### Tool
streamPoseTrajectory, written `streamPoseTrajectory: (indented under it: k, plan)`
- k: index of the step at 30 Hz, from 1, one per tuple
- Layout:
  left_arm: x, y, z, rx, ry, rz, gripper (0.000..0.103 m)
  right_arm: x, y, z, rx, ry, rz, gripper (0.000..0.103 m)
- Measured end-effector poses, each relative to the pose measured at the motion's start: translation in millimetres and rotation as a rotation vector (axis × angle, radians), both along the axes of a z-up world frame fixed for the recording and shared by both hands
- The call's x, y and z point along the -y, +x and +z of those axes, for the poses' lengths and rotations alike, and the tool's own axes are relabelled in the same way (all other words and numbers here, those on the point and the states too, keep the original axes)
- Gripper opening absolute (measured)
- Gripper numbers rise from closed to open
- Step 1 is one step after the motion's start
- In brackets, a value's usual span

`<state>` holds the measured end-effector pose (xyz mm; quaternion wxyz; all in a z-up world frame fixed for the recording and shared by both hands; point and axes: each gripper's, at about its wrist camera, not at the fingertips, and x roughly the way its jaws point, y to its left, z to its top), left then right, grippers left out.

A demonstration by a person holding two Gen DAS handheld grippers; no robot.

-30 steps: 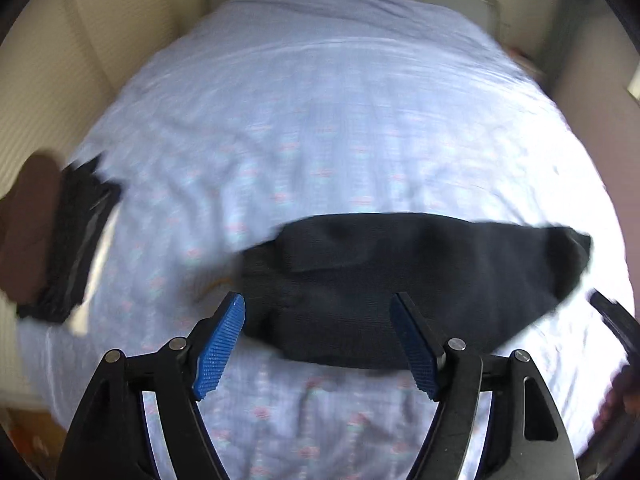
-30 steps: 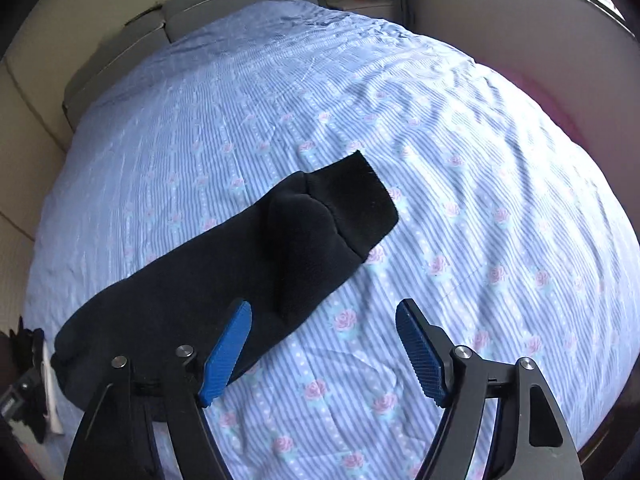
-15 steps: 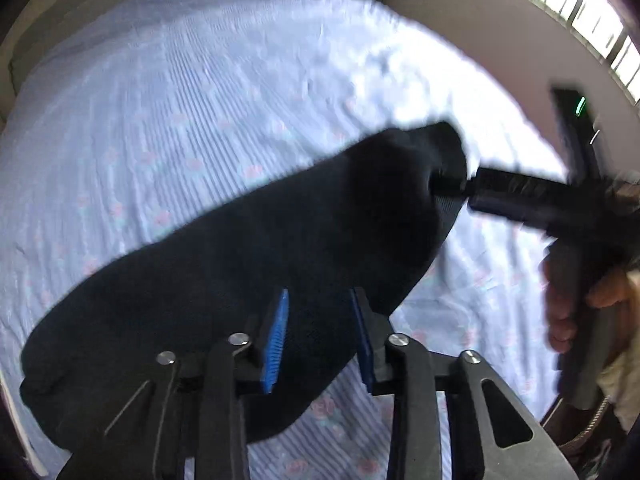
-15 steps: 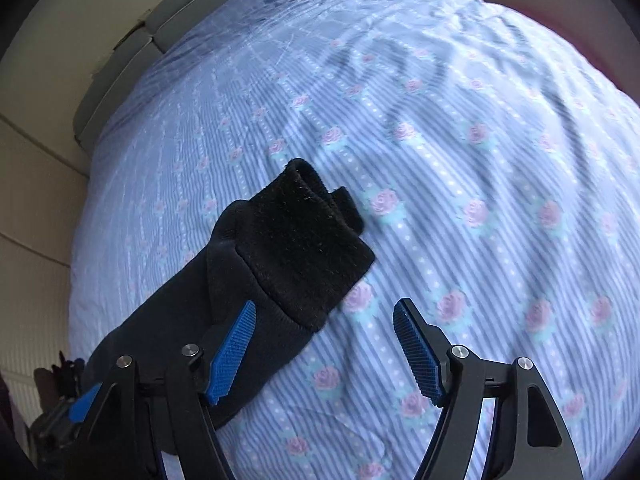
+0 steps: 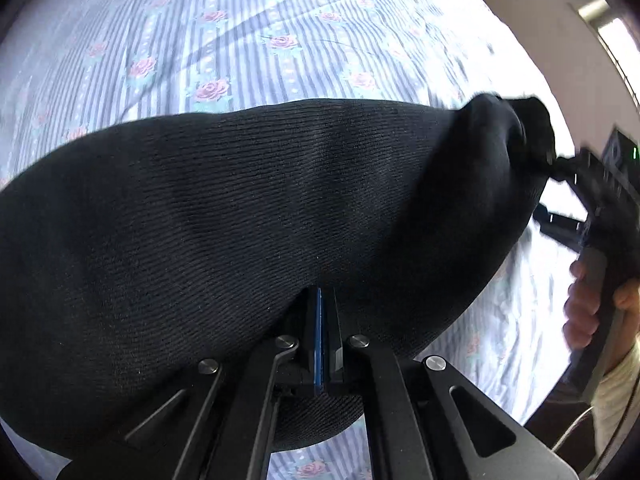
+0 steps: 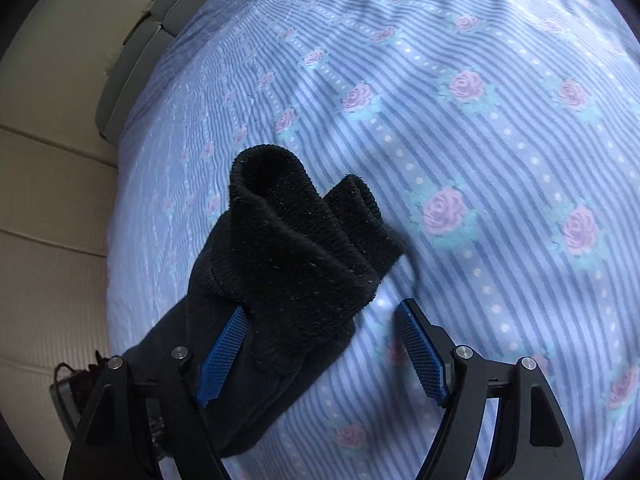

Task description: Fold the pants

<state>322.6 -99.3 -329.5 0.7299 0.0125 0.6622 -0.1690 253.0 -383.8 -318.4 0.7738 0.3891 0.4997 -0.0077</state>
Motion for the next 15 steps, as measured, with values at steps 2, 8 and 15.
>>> streamPoseTrajectory:
  k: [2, 8, 15]
  plan:
    - [8, 0, 1, 0.016, 0.035, -0.019, 0.004, -5, 9, 1, 0.008, 0.038, 0.012, 0.067]
    - [17, -4, 11, 0.030, 0.057, -0.021, 0.004, -16, 18, 36, -0.002, -0.021, 0.039, 0.031]
    - [24, -15, 16, 0.024, 0.061, -0.063, 0.006, -26, -57, 93, -0.067, -0.189, -0.069, 0.023]
